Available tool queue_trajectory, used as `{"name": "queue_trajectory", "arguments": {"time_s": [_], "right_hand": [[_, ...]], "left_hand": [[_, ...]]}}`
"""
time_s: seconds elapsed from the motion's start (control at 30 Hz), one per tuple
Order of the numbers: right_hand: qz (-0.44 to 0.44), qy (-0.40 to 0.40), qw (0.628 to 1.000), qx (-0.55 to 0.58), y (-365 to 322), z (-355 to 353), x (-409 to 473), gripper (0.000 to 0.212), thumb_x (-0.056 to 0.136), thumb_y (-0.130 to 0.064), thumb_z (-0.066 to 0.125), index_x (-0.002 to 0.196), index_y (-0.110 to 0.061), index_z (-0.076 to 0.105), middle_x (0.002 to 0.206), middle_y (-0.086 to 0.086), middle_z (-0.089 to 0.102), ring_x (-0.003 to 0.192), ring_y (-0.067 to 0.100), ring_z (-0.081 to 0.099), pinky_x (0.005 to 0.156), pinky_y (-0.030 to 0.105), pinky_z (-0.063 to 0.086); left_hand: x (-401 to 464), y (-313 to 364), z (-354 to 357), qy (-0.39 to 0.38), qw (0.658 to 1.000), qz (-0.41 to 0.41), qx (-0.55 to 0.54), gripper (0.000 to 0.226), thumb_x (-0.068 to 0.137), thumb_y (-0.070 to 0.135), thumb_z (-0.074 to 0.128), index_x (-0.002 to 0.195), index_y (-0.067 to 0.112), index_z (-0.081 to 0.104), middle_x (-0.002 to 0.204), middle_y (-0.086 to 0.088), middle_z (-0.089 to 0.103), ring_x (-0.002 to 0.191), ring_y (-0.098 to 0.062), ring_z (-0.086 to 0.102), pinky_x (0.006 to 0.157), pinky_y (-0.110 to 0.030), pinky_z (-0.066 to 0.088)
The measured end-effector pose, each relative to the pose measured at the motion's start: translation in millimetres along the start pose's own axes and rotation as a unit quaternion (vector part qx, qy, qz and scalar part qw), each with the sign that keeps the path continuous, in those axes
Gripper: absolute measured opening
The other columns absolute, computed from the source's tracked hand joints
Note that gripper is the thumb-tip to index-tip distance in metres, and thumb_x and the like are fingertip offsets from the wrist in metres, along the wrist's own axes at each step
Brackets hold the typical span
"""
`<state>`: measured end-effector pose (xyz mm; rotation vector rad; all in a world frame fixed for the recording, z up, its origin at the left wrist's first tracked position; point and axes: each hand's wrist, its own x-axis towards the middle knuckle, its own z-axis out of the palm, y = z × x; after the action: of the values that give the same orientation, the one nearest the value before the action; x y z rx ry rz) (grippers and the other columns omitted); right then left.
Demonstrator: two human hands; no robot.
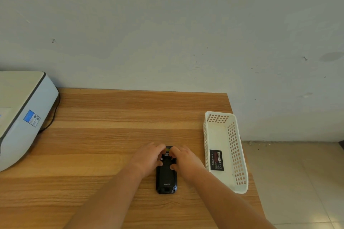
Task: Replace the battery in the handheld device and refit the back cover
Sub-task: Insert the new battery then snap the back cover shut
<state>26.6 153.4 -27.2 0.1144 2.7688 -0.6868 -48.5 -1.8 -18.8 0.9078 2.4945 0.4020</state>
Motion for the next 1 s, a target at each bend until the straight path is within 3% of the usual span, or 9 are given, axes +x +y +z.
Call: {"name": "queue_trajectory", "arguments": {"time_s": [0.67, 1.0], "right_hand": [[0.01, -0.04, 0.999, 0.006, -3.2, -0.1, 6.1, 0.041, 0.087, -0.019, 0.065, 0.124, -0.021, 0.049, 0.129, -0.002, 0.053, 0.119, 0.016, 0.047, 0.096, 0.032, 0.041], [0.017, -0.039, 0.999, 0.017, -2.4, 1.6, 6.0, 0.04, 0.088, -0.016, 0.064, 0.125, -0.018, 0.048, 0.127, 0.001, 0.053, 0.116, 0.018, 0.048, 0.094, 0.032, 0.042]], "left_hand": [[8.6, 3.9, -4.1, -0.066, 0.998, -0.001, 0.015, 0.035, 0.088, 0.014, 0.065, 0.117, 0.027, 0.052, 0.113, 0.004, 0.062, 0.104, -0.015, 0.056, 0.091, -0.035, 0.049], [8.0, 5.6, -1.3, -0.038, 0.999, -0.028, -0.019, 0.031, 0.088, 0.011, 0.066, 0.114, 0.024, 0.054, 0.109, 0.004, 0.062, 0.1, -0.013, 0.058, 0.09, -0.032, 0.05]]}}
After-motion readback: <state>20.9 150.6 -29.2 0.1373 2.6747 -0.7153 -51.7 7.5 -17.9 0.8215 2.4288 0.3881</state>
